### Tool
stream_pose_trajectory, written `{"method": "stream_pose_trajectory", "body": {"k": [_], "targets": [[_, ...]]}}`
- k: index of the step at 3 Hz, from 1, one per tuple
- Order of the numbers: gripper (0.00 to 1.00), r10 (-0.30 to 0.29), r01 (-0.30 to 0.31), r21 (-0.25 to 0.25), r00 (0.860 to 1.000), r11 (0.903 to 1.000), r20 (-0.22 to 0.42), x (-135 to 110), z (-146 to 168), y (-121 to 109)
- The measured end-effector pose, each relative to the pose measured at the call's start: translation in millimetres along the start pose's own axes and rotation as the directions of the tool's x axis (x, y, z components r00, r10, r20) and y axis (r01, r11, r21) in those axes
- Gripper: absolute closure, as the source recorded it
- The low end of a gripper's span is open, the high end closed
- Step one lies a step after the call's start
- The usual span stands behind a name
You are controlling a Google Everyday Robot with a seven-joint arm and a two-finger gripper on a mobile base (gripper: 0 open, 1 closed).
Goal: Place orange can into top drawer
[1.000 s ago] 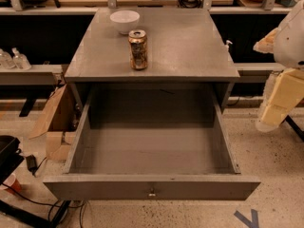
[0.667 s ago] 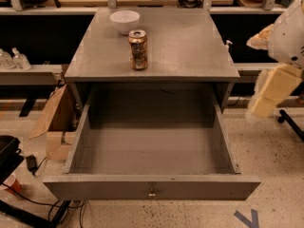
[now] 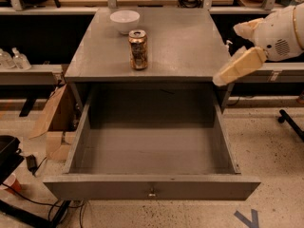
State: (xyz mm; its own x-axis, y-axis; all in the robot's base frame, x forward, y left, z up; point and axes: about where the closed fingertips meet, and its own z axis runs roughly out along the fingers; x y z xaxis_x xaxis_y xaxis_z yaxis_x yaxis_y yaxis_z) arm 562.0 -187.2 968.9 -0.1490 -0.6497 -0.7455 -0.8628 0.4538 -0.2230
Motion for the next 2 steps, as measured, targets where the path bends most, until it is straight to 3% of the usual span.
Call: {"method": "stream_pose_trajectory", "body": {"k": [1, 2], "targets": [[0.00, 0.091, -0.099, 0.020, 0.964, 0.9949, 0.252, -28.3, 27.6, -28.3], [0.00, 0.112, -0.132, 0.041, 0.941, 0.9904, 0.320, -45.7, 33.1, -38.9]]}}
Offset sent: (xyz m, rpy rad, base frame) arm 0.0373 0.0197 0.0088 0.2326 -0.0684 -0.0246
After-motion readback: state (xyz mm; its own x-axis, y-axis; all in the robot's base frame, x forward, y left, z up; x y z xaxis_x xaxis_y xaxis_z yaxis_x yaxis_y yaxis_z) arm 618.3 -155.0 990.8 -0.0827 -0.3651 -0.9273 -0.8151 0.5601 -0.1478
